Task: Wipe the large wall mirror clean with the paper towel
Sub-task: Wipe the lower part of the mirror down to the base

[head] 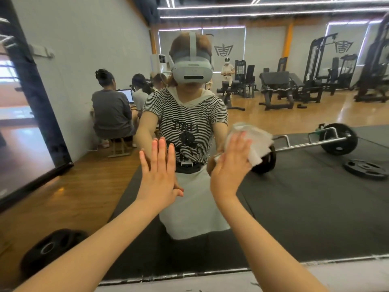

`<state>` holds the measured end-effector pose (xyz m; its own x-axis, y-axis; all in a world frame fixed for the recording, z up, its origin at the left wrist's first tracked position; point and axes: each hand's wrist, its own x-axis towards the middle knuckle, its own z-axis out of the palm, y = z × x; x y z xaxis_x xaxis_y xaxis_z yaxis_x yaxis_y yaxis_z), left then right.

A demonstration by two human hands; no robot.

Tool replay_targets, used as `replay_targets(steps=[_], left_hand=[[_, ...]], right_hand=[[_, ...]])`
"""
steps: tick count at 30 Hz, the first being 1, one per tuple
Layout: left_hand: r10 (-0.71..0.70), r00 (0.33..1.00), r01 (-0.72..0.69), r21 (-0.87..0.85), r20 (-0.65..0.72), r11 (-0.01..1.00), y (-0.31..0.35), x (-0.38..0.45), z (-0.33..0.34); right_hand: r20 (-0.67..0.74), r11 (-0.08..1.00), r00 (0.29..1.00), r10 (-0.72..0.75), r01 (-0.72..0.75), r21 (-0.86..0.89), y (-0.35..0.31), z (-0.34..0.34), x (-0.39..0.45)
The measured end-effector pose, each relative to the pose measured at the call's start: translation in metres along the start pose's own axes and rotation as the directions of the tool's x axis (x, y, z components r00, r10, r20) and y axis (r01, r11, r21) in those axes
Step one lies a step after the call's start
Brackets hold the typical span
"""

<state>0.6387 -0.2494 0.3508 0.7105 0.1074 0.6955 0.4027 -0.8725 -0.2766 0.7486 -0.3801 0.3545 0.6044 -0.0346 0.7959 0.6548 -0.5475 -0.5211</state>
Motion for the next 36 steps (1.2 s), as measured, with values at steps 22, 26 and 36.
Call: replay_targets(steps=[22,26,36], left_hand=[[-0.063,0.992,0.06,0.03,0.114,0.998,0.003,-0.001,-0.005],[-0.091,0.986,0.087,0.029,0.143,0.996,0.005,-0.002,-0.006],[-0.039,0.993,0.042,-0.024,0.111,0.999,-0.003,-0.005,-0.009]], right_hand=[[0.104,0.947,0.954,-0.28,0.293,-0.132,0.081,-0.037,0.005],[0.131,0.953,0.954,-0.269,0.284,-0.107,0.084,-0.041,-0.002],[0.246,0.944,0.936,-0.252,0.294,-0.152,0.091,-0.055,-0.014]])
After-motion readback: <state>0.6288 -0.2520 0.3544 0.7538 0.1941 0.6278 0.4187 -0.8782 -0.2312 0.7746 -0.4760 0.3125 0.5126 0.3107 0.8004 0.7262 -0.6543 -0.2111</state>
